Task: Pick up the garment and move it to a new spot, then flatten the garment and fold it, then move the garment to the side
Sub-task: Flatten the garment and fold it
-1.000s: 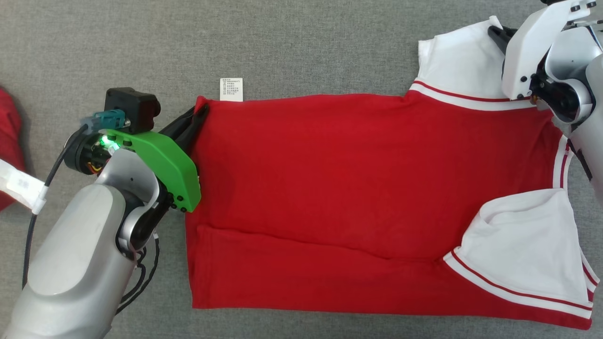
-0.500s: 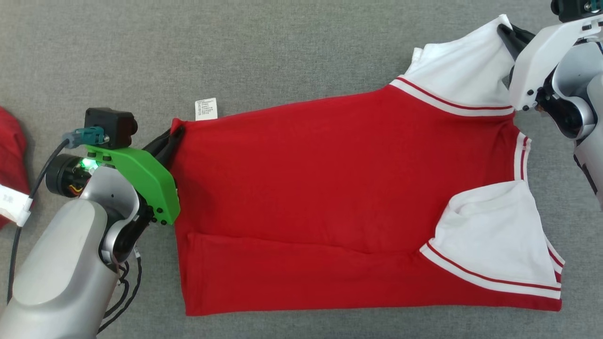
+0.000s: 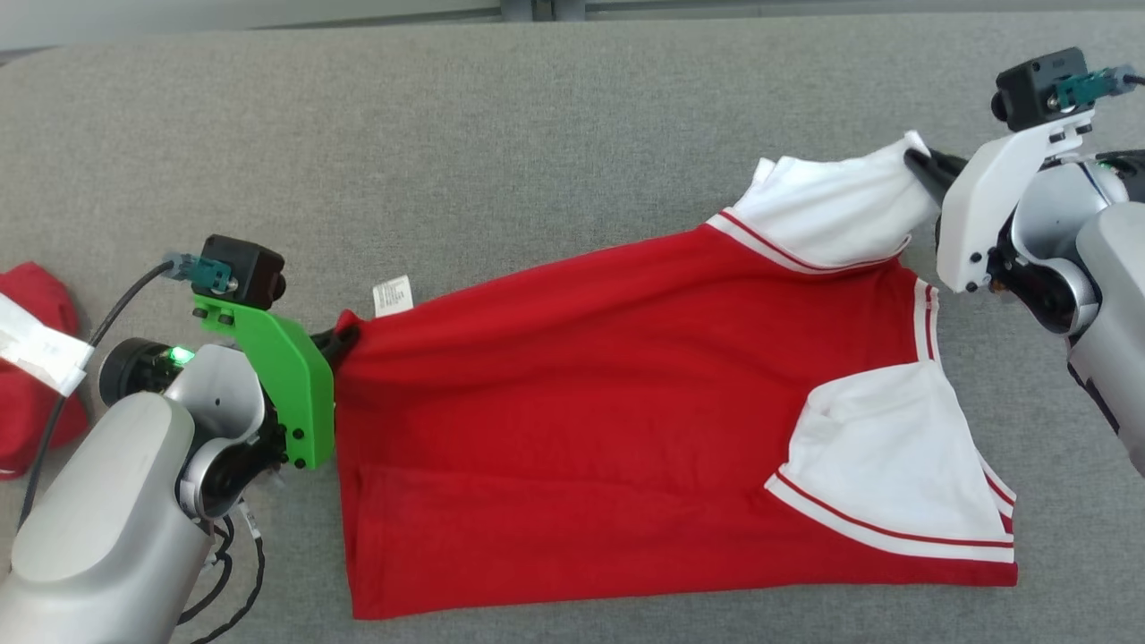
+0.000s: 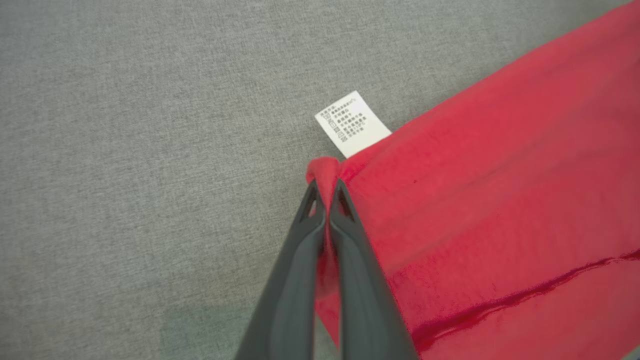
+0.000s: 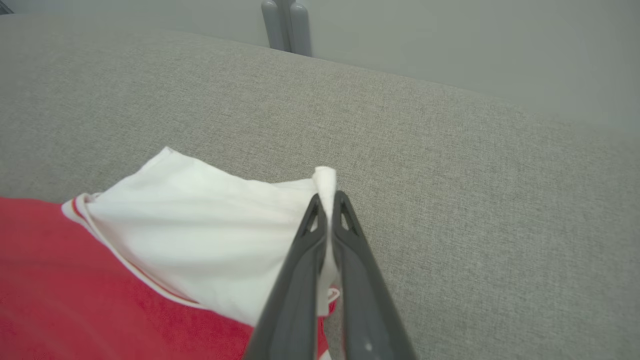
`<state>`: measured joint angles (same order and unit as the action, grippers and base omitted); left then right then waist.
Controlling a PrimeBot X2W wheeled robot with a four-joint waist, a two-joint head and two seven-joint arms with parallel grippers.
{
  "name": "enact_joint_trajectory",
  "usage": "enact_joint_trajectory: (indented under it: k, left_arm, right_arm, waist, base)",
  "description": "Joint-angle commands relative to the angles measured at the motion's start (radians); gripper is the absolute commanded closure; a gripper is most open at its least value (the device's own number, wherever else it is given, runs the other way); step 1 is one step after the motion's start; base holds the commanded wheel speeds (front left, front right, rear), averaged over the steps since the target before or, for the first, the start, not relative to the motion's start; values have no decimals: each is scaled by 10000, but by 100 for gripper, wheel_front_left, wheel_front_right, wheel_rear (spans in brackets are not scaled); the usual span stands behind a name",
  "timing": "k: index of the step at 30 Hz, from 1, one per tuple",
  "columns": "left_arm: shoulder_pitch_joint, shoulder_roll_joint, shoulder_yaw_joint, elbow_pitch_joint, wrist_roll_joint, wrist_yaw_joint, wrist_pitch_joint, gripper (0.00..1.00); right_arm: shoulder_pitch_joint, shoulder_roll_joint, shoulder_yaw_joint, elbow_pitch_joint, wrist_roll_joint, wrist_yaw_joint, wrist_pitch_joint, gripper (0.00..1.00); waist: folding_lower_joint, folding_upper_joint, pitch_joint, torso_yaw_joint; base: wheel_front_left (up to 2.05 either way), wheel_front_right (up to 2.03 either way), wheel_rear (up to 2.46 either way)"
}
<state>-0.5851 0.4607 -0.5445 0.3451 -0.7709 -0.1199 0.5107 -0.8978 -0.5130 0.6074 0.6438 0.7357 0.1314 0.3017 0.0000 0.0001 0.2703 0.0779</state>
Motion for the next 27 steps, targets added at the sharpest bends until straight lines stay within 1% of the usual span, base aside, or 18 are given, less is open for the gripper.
enact_joint_trajectory:
  k: [1,5,10,13,18,22,27]
  left_arm:
    - [-48,137,-60,52,-258,-37,279,100]
    - [70,318,-228,103,-923,-93,1116,100]
    - [232,577,-388,127,-1418,-100,1716,100]
    - [317,639,-544,85,-1709,-104,2069,100]
    - [497,913,-862,4,-2047,-109,2708,100]
    - [595,1000,-1034,56,-2347,-97,3232,100]
    - [753,1001,-1157,68,-2585,-98,3450,100]
  right_arm:
    - [282,-107,124,-46,156,-14,176,100]
    - [662,-380,420,-171,465,-14,570,100]
    - [1175,-729,776,-446,950,-14,1164,100]
    - [1480,-944,973,-684,1206,-14,1590,100]
    - [1898,-1312,1155,-1126,1518,-15,2184,100]
    - [2202,-1478,1190,-1349,1690,-15,2613,100]
    - [2630,-1572,1197,-1530,1848,-15,3109,100]
  waist:
    - [0,-1,-647,-198]
    - [0,-1,-1129,-327]
    - [0,-1,-1517,-436]
    - [0,-1,-1600,-491]
    - [0,-1,-1652,-578]
    - [0,-1,-1713,-614]
    - [0,-1,-1761,-667]
  base:
    - [0,0,0]
    - [0,0,0]
    - [0,0,0]
    - [0,0,0]
    - [0,0,0]
    - [0,0,0]
    - [0,0,0]
